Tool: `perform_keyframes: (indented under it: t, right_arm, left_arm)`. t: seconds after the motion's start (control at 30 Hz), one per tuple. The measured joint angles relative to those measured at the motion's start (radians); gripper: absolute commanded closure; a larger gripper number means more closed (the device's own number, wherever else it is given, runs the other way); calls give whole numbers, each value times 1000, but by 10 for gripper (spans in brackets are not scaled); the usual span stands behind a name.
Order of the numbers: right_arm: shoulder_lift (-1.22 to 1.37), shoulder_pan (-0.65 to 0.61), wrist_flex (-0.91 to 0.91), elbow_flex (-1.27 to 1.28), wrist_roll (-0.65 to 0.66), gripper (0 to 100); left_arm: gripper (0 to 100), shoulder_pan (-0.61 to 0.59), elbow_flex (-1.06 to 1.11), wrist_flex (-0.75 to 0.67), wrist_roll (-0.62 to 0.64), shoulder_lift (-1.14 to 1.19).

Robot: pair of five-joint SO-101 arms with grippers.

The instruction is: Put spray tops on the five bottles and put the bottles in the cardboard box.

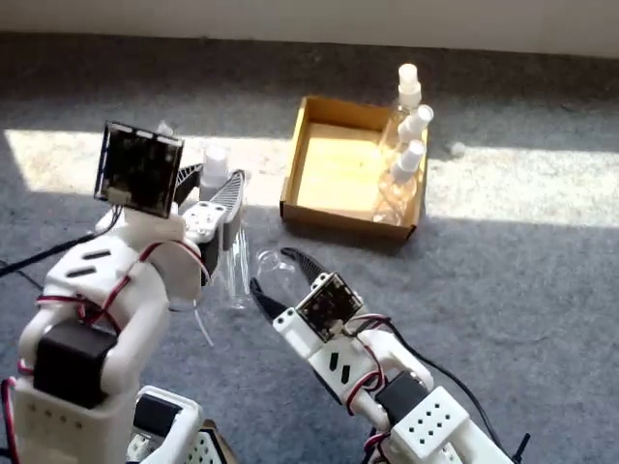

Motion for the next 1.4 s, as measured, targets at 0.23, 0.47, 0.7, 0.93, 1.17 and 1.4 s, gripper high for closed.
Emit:
perform_keyframes:
  t: [0.23,0.47,0.7,0.93,1.17,1.4]
  right_arm:
    - [-2,-23,-121,58,86,994]
    - [-2,66,-155,58,109,994]
    - [-2,114,-155,58,49,994]
    - [-2,114,-155,58,49,994]
    - [-2,114,-155,58,49,994]
    - [-2,115,-155,58,49,994]
  left_arm:
    - [930,18,115,-107,98,-255]
    - [930,169,123,-107,109,-310]
    - [930,187,123,-107,109,-319]
    - [930,190,143,-241,109,-318]
    - [946,172,256,-477,80,-245]
    - [995,101,210,-542,74,-8]
